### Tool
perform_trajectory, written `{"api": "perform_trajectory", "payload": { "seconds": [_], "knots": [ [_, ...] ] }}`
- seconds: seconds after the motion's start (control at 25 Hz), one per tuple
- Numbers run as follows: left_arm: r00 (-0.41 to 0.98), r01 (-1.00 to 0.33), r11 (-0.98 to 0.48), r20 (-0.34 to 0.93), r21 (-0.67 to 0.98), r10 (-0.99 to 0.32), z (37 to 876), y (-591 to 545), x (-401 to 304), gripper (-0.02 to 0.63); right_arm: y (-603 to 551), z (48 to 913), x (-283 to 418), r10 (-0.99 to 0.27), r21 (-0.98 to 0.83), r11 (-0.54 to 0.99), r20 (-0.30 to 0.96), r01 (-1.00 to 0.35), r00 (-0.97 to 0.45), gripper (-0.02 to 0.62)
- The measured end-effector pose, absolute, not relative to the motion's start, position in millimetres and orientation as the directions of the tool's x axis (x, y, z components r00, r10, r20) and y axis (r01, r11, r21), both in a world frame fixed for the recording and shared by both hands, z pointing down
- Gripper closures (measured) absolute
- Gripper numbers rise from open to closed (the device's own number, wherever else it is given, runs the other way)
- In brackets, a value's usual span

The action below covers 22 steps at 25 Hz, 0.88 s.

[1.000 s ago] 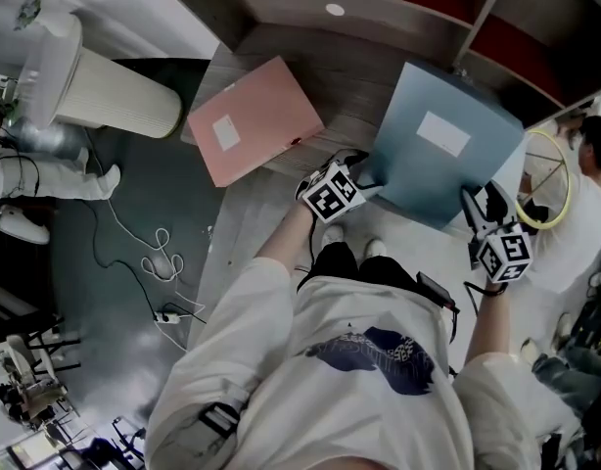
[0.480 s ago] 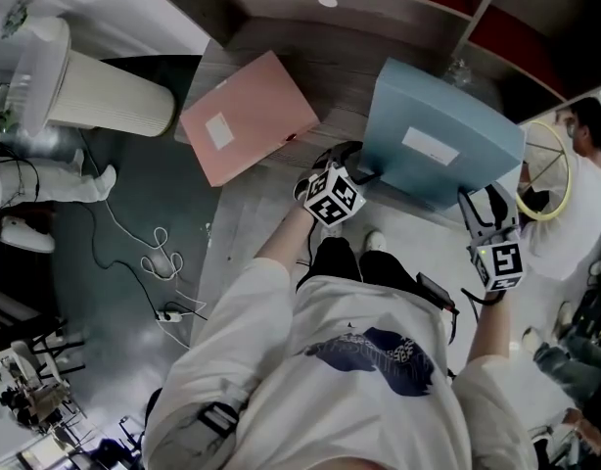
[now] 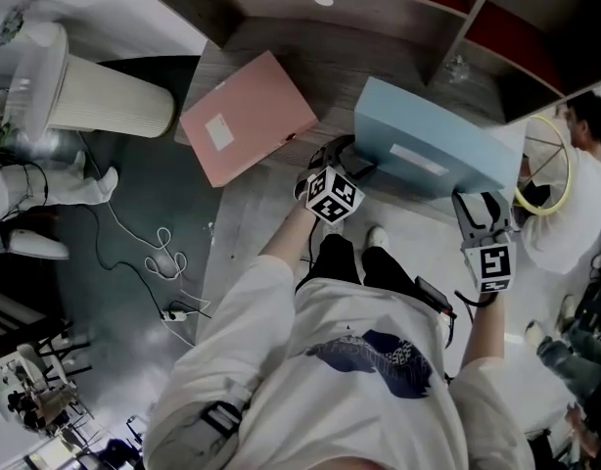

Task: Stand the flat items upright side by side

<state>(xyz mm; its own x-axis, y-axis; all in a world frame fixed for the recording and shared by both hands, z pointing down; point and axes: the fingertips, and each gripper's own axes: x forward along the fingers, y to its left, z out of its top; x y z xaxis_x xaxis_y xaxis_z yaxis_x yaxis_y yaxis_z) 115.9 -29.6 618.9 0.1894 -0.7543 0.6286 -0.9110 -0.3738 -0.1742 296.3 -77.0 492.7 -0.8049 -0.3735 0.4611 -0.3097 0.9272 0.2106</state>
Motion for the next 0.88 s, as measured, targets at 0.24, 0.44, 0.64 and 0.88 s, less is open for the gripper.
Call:
{"api": "perform_trajectory", "payload": {
  "seconds": [0.24, 0.44, 0.64, 0.88],
  "knots": [
    [0.146, -0.940, -0.296, 0.582, -0.171, -0.800, 592.0, -18.7, 98.4, 0.293, -74.5, 492.0, 292.3, -0.367, 0.192, 0.930, 0.471, -0.313, -0.802, 0.405],
    [0.057, -0.968, -0.165, 0.474, -0.191, -0.879, 536.9, -2.7, 104.5, 0.293, -76.6, 494.6, 291.2, -0.370, 0.167, 0.929, 0.466, -0.331, -0.803, 0.413],
    [0.039, -0.980, -0.123, 0.452, -0.158, -0.891, 516.8, 1.5, 134.5, 0.293, -77.9, 492.8, 291.4, -0.360, 0.159, 0.933, 0.469, -0.324, -0.806, 0.413],
    [0.025, -0.986, -0.095, 0.454, -0.134, -0.891, 522.7, -1.8, 143.5, 0.293, -78.0, 489.3, 293.0, -0.306, 0.114, 0.951, 0.469, -0.286, -0.829, 0.343]
  ]
}}
